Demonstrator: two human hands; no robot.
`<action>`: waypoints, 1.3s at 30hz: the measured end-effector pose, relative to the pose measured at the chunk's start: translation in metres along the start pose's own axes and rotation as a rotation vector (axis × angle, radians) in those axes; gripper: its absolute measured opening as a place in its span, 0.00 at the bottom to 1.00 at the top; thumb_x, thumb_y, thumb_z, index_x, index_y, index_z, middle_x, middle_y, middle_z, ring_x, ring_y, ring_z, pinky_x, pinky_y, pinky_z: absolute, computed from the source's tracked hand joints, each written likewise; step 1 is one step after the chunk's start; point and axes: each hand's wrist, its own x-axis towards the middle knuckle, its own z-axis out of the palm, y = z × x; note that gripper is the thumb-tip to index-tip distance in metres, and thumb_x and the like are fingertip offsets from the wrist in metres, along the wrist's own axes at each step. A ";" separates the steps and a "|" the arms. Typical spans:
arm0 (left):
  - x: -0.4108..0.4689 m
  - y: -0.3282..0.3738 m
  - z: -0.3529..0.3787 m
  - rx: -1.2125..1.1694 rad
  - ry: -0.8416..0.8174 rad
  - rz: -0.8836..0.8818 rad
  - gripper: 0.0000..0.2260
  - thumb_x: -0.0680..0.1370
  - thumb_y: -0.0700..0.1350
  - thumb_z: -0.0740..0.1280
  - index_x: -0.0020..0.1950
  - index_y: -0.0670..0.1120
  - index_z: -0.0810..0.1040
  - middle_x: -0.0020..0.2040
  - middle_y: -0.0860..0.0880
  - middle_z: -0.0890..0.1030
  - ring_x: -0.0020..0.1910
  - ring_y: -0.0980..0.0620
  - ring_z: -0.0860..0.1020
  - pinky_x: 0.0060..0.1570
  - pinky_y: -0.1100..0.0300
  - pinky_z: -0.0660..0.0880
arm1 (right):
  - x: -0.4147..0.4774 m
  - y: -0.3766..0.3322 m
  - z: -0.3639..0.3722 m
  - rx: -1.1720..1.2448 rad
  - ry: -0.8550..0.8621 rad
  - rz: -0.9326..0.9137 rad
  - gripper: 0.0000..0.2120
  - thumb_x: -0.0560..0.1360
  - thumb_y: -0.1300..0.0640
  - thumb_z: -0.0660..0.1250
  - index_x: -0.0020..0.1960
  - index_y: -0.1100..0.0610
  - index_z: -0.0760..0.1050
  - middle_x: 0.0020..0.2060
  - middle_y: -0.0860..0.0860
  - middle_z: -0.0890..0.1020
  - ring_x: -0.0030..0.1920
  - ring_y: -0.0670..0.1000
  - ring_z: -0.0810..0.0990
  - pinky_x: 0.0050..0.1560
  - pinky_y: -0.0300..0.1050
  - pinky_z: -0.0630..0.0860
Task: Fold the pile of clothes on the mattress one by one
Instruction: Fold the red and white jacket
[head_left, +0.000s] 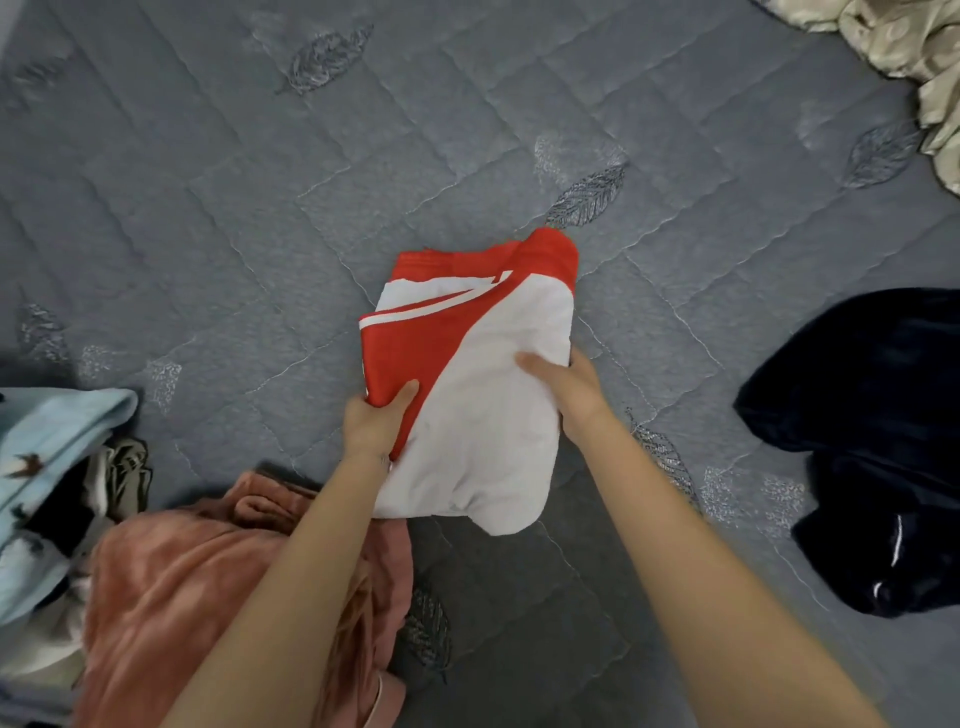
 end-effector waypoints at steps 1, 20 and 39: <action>-0.003 0.003 0.002 0.013 -0.011 0.044 0.20 0.74 0.49 0.73 0.61 0.39 0.75 0.53 0.46 0.78 0.50 0.48 0.76 0.52 0.56 0.72 | -0.010 0.001 -0.004 0.036 -0.010 -0.023 0.19 0.71 0.63 0.74 0.61 0.57 0.75 0.54 0.53 0.83 0.53 0.53 0.83 0.54 0.51 0.80; -0.054 0.017 0.132 0.798 -0.051 0.986 0.31 0.76 0.48 0.70 0.77 0.51 0.61 0.75 0.41 0.61 0.75 0.39 0.58 0.72 0.39 0.48 | -0.067 0.062 -0.119 0.116 0.664 -0.080 0.39 0.61 0.49 0.81 0.67 0.57 0.70 0.57 0.49 0.78 0.58 0.48 0.79 0.59 0.43 0.77; -0.050 -0.018 0.069 -0.038 -0.151 -0.051 0.28 0.73 0.54 0.73 0.66 0.43 0.68 0.57 0.49 0.78 0.53 0.49 0.78 0.51 0.56 0.75 | -0.016 -0.010 -0.161 -0.409 0.053 0.036 0.30 0.66 0.57 0.79 0.64 0.54 0.71 0.51 0.48 0.80 0.45 0.45 0.79 0.40 0.37 0.74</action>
